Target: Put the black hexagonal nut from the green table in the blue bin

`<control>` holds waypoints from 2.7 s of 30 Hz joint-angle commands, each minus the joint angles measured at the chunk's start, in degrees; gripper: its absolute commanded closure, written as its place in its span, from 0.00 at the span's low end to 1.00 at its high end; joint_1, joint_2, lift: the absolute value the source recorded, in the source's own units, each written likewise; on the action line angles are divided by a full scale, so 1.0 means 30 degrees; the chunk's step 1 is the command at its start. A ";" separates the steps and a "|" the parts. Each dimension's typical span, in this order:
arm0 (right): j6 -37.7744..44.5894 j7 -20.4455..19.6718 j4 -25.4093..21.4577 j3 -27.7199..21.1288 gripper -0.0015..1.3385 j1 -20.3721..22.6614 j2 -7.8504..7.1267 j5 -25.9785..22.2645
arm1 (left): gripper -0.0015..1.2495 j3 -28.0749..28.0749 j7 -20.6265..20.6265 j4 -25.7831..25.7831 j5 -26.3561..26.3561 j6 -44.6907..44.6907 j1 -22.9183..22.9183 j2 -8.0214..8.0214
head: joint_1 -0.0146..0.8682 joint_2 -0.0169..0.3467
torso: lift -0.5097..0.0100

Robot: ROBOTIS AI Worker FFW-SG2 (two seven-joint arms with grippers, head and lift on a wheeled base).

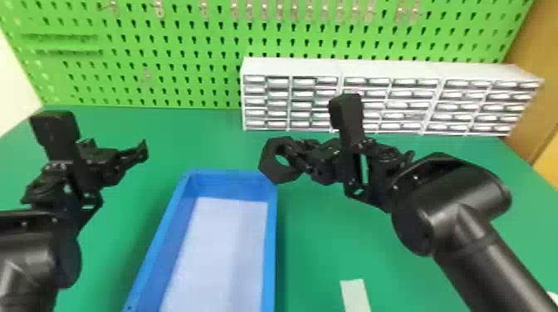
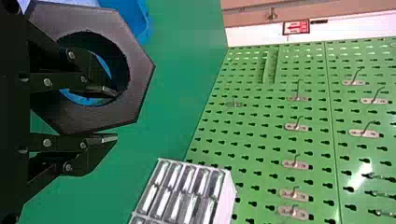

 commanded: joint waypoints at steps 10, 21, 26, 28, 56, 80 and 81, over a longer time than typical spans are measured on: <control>-0.0584 0.0000 0.0292 0.0453 0.76 -0.0045 0.0355 -0.0322 | 0.09 -0.0184 0.0000 0.0030 -0.0030 0.0000 -0.0087 0.0000 | 0.77 0.14 | 0.79; -0.1345 0.0029 0.0732 0.1361 0.76 -0.0104 0.0765 -0.0996 | 0.09 -0.0271 0.0000 0.0059 -0.0089 0.0000 -0.0145 0.0000 | 0.77 0.14 | 0.79; -0.1785 0.0059 0.1113 0.1918 0.76 -0.0133 0.0970 -0.1289 | 0.09 -0.0271 0.0000 0.0059 -0.0089 0.0000 -0.0174 0.0000 | 0.77 0.14 | 0.79; -0.1814 0.0088 0.1230 0.2123 0.76 -0.0221 0.1000 -0.1318 | 0.09 -0.0301 0.0000 0.0059 -0.0118 0.0000 -0.0174 0.0000 | 0.77 0.14 | 0.79; -0.2371 0.0352 0.1904 0.3763 0.76 -0.0778 0.1146 -0.1523 | 0.09 -0.0477 0.0000 0.0205 -0.0118 0.0030 -0.0321 0.0000 | 0.77 0.14 | 0.79; -0.2371 0.0410 0.1962 0.3822 0.32 -0.0895 0.1058 -0.1582 | 0.09 -0.0447 0.0000 0.0205 -0.0089 0.0030 -0.0350 0.0000 | 0.77 0.14 | 0.79; -0.2371 0.0410 0.1962 0.3822 0.32 -0.0895 0.1058 -0.1582 | 0.09 -0.0447 0.0000 0.0205 -0.0089 0.0030 -0.0379 0.0000 | 0.77 0.14 | 0.79</control>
